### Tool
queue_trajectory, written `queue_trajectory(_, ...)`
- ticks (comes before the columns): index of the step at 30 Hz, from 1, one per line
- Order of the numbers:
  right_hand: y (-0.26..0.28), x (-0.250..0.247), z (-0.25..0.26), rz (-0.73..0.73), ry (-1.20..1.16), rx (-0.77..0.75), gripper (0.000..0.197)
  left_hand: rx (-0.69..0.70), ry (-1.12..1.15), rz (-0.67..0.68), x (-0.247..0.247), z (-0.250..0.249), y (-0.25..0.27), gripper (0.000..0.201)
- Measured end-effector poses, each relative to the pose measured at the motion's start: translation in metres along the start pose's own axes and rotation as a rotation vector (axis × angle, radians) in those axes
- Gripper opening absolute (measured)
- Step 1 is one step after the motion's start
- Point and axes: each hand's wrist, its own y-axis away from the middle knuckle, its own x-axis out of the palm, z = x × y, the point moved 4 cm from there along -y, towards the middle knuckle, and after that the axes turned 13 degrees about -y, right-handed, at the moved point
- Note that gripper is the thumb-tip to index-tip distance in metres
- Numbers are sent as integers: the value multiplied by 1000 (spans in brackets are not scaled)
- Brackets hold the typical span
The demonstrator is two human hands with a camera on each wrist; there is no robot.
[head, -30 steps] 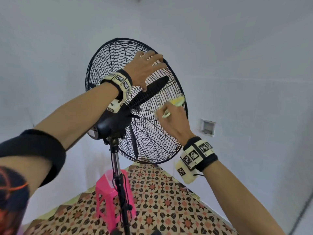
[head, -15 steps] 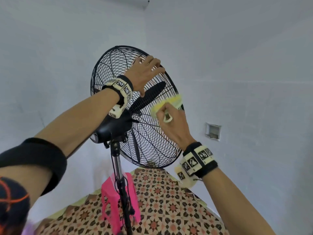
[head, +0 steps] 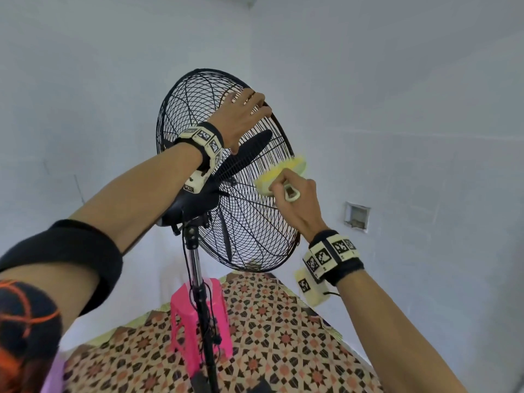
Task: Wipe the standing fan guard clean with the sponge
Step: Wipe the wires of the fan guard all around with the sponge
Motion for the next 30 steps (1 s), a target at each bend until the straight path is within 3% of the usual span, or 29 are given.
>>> queue_trajectory(3,-25,7,12,29,-53,-4,15,-4,-23,-1,1,3,5,131)
queue_trajectory(6,-12,12,-1,15,-33,47,20,-15,-48,15,2,5,9,131)
queue_trajectory(10,23,7,-14,10,91,248,34,-25,-34,34,0,4,10,130)
queue_trajectory(16,-36,5,24,-52,-178,-9,21,-16,-47,-3,0,8,16,128)
queue_trajectory(19,-40,-1,13,-101,-286,66,22,-20,-45,3,3,8,17,126)
queue_trajectory(22,1,-14,-15,-180,-298,190,29,-11,-67,11,1,5,18,127)
queue_trajectory(25,39,-28,-29,-169,-188,300,35,-6,-66,21,-3,3,18,127)
queue_trajectory(27,34,-31,-17,-154,-146,276,36,-2,-82,14,-3,4,19,128)
queue_trajectory(30,-9,-19,15,-108,-204,113,30,8,-114,-2,-3,5,21,129)
